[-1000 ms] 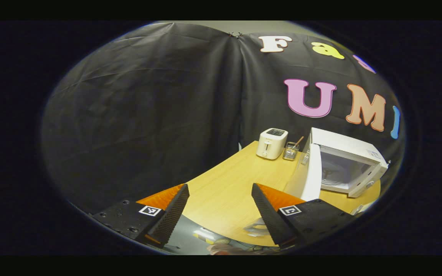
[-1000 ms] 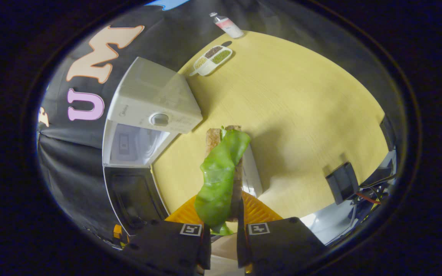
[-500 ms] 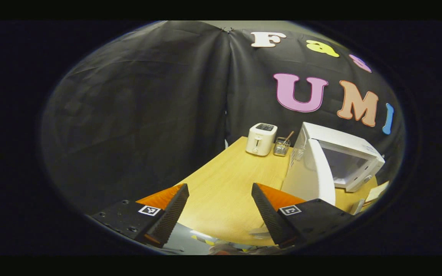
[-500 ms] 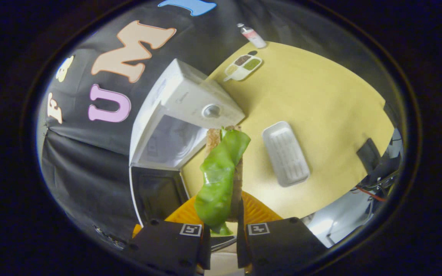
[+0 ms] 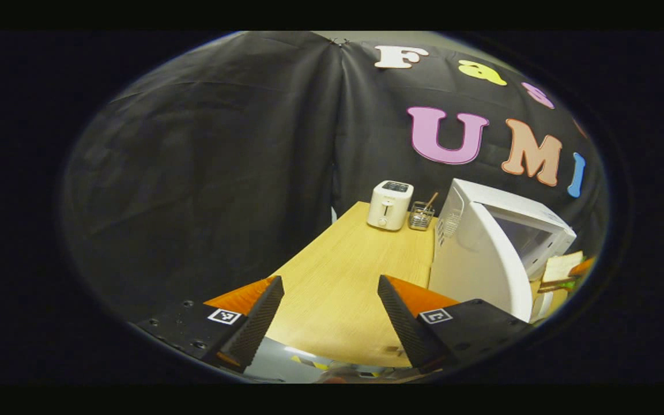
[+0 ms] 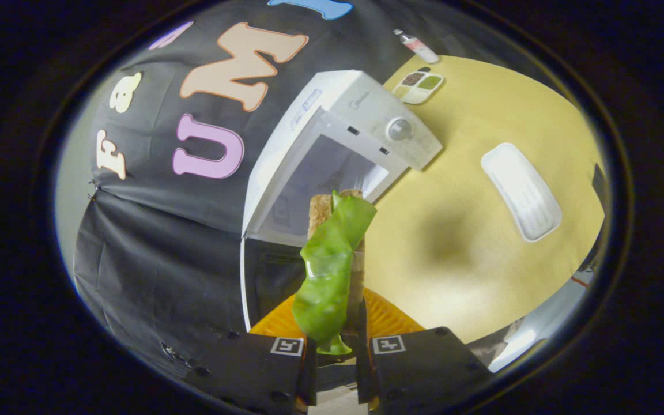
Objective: Open the microwave oven with the left hand, put the food in, and close the microwave oven.
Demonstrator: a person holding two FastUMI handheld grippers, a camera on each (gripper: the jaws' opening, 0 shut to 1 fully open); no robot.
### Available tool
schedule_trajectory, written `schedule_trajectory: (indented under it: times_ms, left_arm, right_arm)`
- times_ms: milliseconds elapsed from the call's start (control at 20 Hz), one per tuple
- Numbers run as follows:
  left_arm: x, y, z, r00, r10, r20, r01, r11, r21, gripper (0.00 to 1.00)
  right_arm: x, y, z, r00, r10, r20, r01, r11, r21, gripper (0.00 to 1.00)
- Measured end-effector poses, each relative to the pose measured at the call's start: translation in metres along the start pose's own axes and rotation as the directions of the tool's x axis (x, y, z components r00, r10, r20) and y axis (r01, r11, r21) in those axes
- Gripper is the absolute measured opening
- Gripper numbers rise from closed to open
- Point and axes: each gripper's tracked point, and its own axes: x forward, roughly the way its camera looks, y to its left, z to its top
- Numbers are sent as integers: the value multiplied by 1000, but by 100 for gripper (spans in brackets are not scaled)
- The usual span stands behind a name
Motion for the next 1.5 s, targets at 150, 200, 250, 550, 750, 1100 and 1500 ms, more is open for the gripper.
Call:
schedule_trajectory:
  times_ms: [150, 200, 250, 550, 750, 1100, 1500]
  left_arm:
    - [1, 2, -6, 1000, -16, -14, 15, 1000, -21, 96]
    - [2, 2, -11, 999, -21, -24, 20, 999, -33, 96]
    - [3, 3, -15, 999, -22, -36, 20, 999, -47, 96]
    - [8, 18, -20, 998, 7, -57, -11, 997, -78, 92]
    - [9, 22, -9, 999, 24, -26, -25, 998, -57, 95]
    - [7, 28, 13, 997, 58, 48, -58, 998, -7, 95]
    - [15, 34, 2, 997, 75, 2, -75, 997, -20, 95]
  right_arm:
    - [21, 18, -10, 999, 32, 24, -33, 999, 24, 29]
    - [27, 23, -10, 998, 42, 36, -43, 999, 25, 29]
    - [36, 27, -10, 997, 58, 46, -60, 998, 32, 29]
    - [83, 46, 10, 986, 118, 122, -124, 991, 44, 20]
    - [120, 41, 22, 986, 102, 130, -110, 993, 50, 21]
    - [169, 31, 44, 985, 51, 163, -61, 996, 61, 28]
    - [211, 32, 64, 975, 20, 220, -25, 999, 20, 28]
